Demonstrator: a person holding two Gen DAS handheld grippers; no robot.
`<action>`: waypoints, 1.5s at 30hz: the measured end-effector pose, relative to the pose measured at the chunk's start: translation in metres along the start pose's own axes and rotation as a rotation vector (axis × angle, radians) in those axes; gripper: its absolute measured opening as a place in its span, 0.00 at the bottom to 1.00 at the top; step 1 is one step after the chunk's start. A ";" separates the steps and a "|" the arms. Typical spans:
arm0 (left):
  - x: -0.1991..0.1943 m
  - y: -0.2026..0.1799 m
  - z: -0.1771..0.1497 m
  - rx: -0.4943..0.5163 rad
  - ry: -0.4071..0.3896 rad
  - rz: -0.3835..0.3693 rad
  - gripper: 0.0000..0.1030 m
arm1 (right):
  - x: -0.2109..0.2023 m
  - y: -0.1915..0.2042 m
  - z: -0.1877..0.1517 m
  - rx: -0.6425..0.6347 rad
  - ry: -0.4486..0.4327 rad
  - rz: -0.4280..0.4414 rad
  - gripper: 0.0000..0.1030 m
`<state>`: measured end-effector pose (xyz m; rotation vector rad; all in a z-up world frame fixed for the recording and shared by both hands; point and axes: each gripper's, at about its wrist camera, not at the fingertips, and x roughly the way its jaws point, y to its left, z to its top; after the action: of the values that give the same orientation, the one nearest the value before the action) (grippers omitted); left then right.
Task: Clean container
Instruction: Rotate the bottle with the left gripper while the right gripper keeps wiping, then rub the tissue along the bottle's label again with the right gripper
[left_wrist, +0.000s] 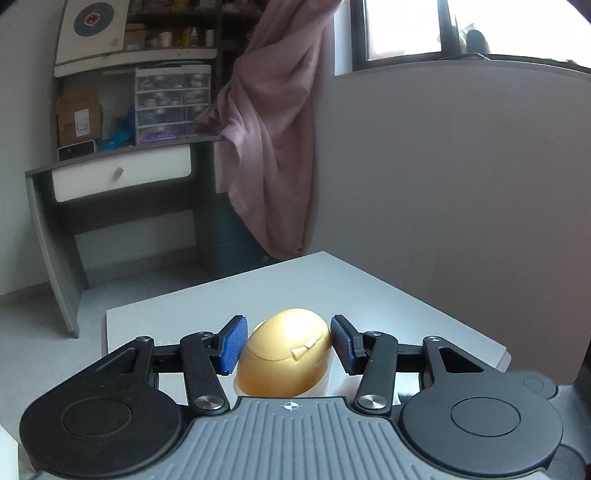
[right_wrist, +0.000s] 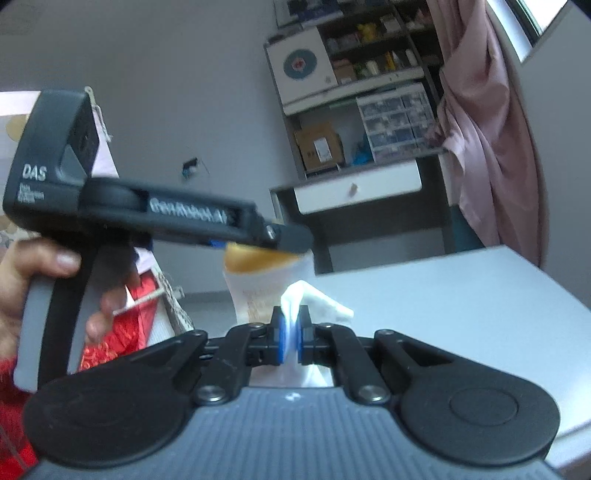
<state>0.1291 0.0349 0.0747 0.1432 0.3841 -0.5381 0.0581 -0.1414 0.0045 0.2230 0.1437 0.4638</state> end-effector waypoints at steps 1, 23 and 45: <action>0.000 0.002 0.001 -0.006 0.000 -0.004 0.49 | 0.002 -0.001 0.003 0.006 -0.012 0.014 0.05; 0.016 0.013 -0.004 -0.044 0.002 -0.019 0.49 | 0.024 -0.035 -0.029 0.133 0.111 0.010 0.05; 0.020 0.016 -0.008 -0.047 0.012 -0.018 0.49 | 0.011 -0.004 -0.008 0.053 0.025 0.086 0.05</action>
<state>0.1505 0.0405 0.0602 0.0981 0.4091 -0.5460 0.0685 -0.1384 -0.0053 0.2760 0.1716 0.5493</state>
